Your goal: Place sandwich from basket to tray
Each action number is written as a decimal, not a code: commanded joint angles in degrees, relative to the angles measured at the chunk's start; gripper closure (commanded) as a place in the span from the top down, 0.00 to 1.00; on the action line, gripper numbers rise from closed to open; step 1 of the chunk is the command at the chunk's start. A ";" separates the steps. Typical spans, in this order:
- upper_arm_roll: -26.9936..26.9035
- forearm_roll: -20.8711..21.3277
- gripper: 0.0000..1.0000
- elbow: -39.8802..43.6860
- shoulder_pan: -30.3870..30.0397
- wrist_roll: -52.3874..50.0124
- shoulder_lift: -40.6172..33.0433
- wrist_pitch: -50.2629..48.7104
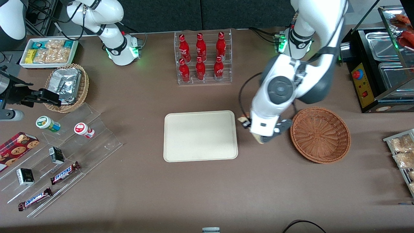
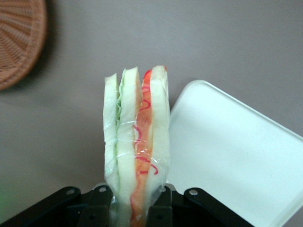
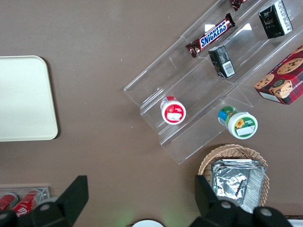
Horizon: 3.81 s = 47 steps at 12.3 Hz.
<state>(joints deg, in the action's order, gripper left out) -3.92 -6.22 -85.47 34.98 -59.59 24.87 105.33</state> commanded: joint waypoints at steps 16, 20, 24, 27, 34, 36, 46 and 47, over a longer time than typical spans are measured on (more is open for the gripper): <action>7.97 6.84 0.11 19.46 7.47 20.48 26.80 13.14; 7.97 6.84 0.16 19.11 7.55 16.71 29.09 17.61; 7.97 6.93 0.33 18.94 7.56 13.99 30.15 18.33; 7.79 7.10 1.00 19.02 7.47 13.62 29.10 17.72; 7.97 5.70 1.00 18.59 1.51 14.59 17.69 -1.58; 7.97 4.74 1.00 13.44 -1.83 18.69 11.64 -4.17; 7.88 3.41 1.00 -20.06 -25.90 50.85 -16.50 1.28; 7.88 3.41 1.00 -21.65 -28.11 53.06 -18.87 1.28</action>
<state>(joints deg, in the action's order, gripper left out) 3.19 -2.11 -100.17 10.60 -10.93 12.80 104.84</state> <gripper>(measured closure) 0.000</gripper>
